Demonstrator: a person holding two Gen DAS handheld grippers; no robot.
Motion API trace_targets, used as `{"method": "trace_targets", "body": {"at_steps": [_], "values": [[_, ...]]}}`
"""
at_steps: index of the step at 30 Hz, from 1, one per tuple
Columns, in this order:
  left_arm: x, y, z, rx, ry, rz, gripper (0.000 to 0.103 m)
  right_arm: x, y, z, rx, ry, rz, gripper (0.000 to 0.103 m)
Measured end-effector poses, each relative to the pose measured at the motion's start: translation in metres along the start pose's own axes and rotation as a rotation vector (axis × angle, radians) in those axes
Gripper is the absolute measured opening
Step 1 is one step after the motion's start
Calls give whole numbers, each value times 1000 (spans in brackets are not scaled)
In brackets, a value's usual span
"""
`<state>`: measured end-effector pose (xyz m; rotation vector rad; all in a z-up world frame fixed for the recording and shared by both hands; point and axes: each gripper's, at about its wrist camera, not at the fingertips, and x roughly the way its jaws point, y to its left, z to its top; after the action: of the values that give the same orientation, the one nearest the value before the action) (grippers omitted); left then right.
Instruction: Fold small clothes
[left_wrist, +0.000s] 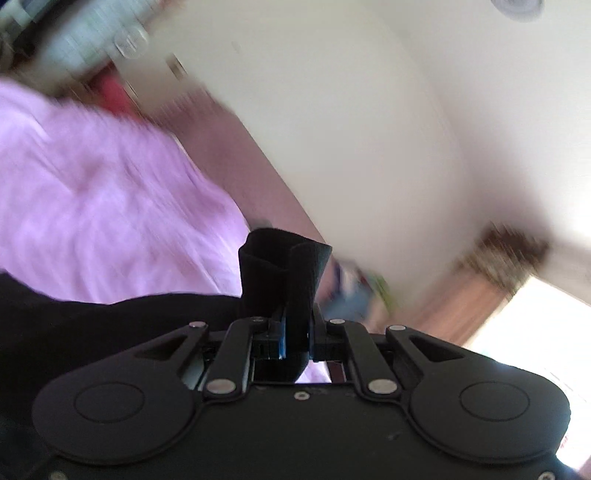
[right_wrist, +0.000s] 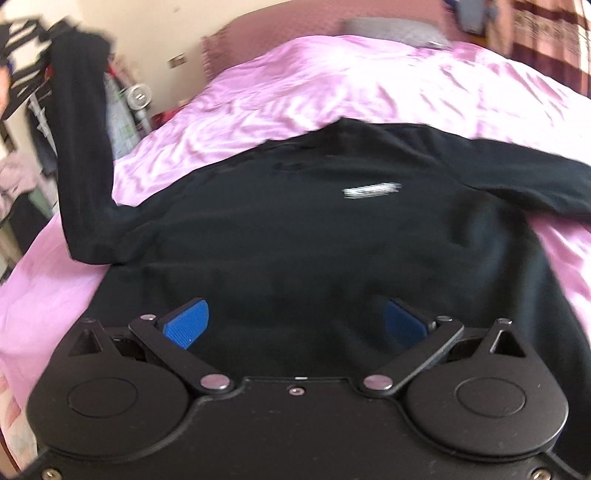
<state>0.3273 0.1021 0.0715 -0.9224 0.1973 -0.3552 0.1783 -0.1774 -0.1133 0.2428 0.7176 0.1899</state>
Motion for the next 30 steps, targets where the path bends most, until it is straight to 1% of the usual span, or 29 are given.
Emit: {"method": "trace_targets", "body": {"at_steps": [3,4,5,6,7,8,9,10,12,13,14,16,17,19,20,22,23,24,26,27,29,30], "values": [[50,-22,-82,-10,152,-30,8,-6,-28,-4,48,11,-34,103],[68,-22,-101,-25,207,-50,9,-8,-38,-5,61,15,-50,103],[82,-22,-124,-50,271,-64,13,-9,-44,-6,70,16,-62,103],[94,-20,-145,-86,342,-71,24,-11,-50,-6,78,20,-77,103],[102,-19,-164,-119,402,-81,28,-12,-57,-7,84,23,-88,103],[104,-24,-185,-141,433,-91,28,-12,-62,-7,88,23,-97,103],[102,-24,-194,-143,444,-103,31,-13,-66,-7,94,22,-108,103],[96,-26,-197,-121,442,-105,31,-14,-71,-6,100,14,-116,103],[84,-22,-183,-60,423,-94,35,-16,-80,-3,123,-11,-112,103],[74,-15,-170,-35,406,-77,37,-18,-86,0,144,-30,-96,103],[64,6,-145,-16,392,-53,43,-18,-92,3,167,-45,-72,103],[49,35,-116,47,366,28,45,-15,-109,14,254,-63,-11,103],[40,50,-107,84,362,83,45,-14,-120,19,309,-73,23,103],[24,81,-92,149,362,193,46,-12,-145,28,447,-102,103,103],[15,99,-91,161,361,245,46,-11,-154,32,498,-121,136,101],[0,137,-90,124,365,324,47,-5,-169,39,583,-136,159,97],[-6,156,-89,92,362,358,46,-1,-173,41,608,-142,163,90],[-13,170,-89,63,351,387,46,4,-176,44,619,-143,152,86],[-21,193,-91,19,325,413,46,19,-178,51,630,-127,109,84],[-25,199,-91,11,312,422,46,26,-177,54,637,-113,90,82],[-31,206,-87,0,287,433,47,40,-176,57,644,-86,65,81],[-31,208,-85,-4,280,439,47,48,-175,58,657,-71,52,76]]}}
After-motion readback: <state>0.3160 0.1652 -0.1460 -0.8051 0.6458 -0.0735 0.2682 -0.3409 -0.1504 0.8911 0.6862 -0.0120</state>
